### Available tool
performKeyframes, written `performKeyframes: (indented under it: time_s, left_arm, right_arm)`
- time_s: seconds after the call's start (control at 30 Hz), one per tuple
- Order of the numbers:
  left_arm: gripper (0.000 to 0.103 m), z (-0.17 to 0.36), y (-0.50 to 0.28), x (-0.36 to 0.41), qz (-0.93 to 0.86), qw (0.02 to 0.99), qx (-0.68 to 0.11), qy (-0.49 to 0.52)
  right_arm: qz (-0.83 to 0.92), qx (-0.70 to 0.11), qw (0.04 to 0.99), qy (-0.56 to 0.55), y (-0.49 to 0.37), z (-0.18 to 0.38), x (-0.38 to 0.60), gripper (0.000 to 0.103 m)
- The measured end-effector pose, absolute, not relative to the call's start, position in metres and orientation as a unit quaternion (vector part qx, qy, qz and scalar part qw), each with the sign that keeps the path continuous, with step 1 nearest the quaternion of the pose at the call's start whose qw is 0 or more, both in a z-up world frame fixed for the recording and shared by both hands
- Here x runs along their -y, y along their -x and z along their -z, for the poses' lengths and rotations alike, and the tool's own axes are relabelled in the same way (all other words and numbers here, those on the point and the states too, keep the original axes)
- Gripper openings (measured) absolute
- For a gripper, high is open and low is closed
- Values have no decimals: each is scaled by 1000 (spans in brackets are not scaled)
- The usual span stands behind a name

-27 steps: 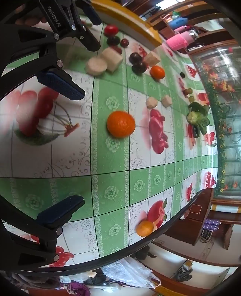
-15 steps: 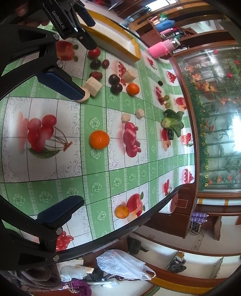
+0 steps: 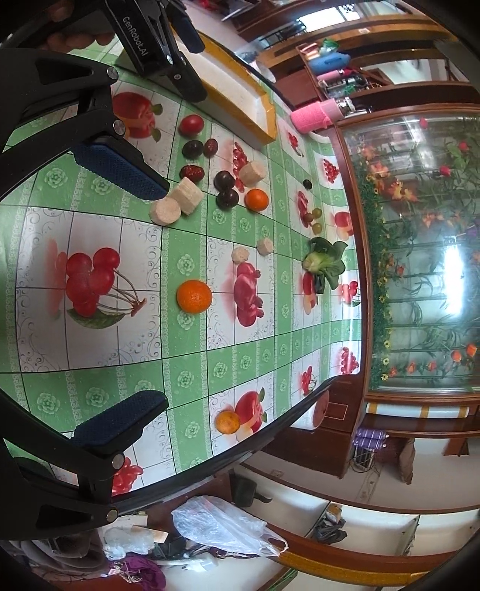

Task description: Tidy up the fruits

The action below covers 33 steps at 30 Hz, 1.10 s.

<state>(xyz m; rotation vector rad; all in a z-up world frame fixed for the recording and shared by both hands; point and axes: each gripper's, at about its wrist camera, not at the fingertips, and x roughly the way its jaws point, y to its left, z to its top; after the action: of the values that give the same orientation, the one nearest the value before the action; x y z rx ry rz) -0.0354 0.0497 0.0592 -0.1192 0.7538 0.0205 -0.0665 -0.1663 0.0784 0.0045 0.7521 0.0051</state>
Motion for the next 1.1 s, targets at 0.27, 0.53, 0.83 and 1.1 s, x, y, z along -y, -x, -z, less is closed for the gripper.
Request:
performKeyframes:
  time_s: [0.27, 0.53, 0.83, 1.1]
  left_arm:
    - [103, -61, 38, -51, -8, 929, -365, 57]
    - [103, -63, 39, -48, -10, 930, -363, 49]
    - [103, -66, 39, -48, -11, 934, -354, 50]
    - [103, -63, 37, -47, -13, 933, -358, 43]
  right_arm:
    - [-4, -366, 930, -12, 68, -80, 167, 103]
    - [0, -373, 928, 3, 68, -78, 163, 103]
    - [4, -376, 926, 21, 65, -77, 156, 103]
    - [0, -381, 925, 21, 60, -75, 159, 103]
